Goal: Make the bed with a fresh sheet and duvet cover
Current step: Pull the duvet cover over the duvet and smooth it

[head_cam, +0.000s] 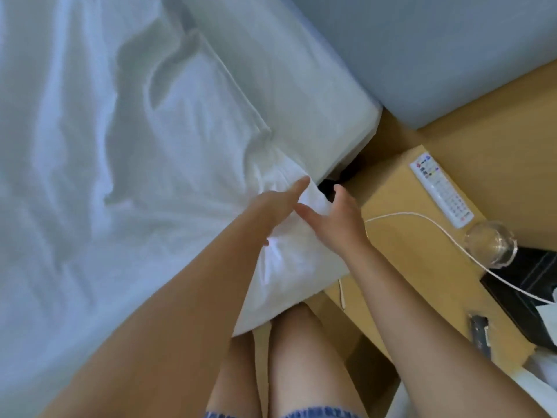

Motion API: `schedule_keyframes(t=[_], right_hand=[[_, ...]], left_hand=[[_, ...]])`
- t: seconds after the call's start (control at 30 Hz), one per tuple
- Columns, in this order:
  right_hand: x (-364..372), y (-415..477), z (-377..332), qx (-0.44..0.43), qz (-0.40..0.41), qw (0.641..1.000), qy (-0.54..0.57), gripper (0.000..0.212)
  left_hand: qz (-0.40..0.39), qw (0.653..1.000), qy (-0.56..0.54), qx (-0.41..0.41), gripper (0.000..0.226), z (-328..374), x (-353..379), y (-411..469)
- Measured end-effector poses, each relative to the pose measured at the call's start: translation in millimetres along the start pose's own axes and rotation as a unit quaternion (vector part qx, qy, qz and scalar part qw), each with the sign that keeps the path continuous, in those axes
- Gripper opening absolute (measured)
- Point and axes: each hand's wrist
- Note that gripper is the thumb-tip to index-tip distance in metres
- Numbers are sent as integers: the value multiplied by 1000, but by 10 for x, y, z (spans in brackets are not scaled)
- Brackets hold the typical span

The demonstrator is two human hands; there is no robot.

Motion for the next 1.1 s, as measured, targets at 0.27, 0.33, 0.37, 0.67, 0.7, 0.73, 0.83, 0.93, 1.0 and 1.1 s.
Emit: schedule_keyframes(t=[0.27, 0.33, 0.37, 0.67, 0.7, 0.73, 0.83, 0.93, 1.0, 1.1], right_hand=[[615, 715, 133, 10, -159, 977, -145, 70], [568, 673, 104, 2, -192, 978, -80, 53], [469, 609, 69, -15, -208, 977, -33, 41], [-1929, 226, -255, -144, -150, 971, 114, 25], [-2161, 321, -225, -138, -109, 976, 126, 23], [-2300, 500, -166, -140, -63, 979, 135, 27], [-2151, 1195, 111, -124, 47, 990, 42, 43], [-1502, 1921, 636, -66, 118, 987, -91, 38], [-1290, 2124, 895, -15, 158, 984, -78, 43], [-1109, 2232, 1025, -37, 167, 983, -64, 39]], left_hand=[[149, 981, 125, -24, 40, 96, 146, 773], [146, 983, 104, -26, 30, 89, 80, 663], [149, 986, 79, -18, 25, 85, 55, 562], [144, 945, -137, 261, 14, 1483, 216, -684], [139, 938, -137, 288, 14, 1734, 313, -651], [144, 931, -140, 306, 12, 1958, 420, -547], [177, 935, -132, 278, 19, 2213, 726, 164], [143, 970, -89, 176, 39, 1881, 954, 953], [110, 971, -25, 209, 48, 1640, 1026, 1168], [72, 954, 31, 288, 65, 1377, 1074, 1226]])
Point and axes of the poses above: each hand's wrist, its own y-axis towards the middle knuckle, its own x-axis out of the palm, z = x × y, and after that the axes turned 4 degrees about x, right-handed
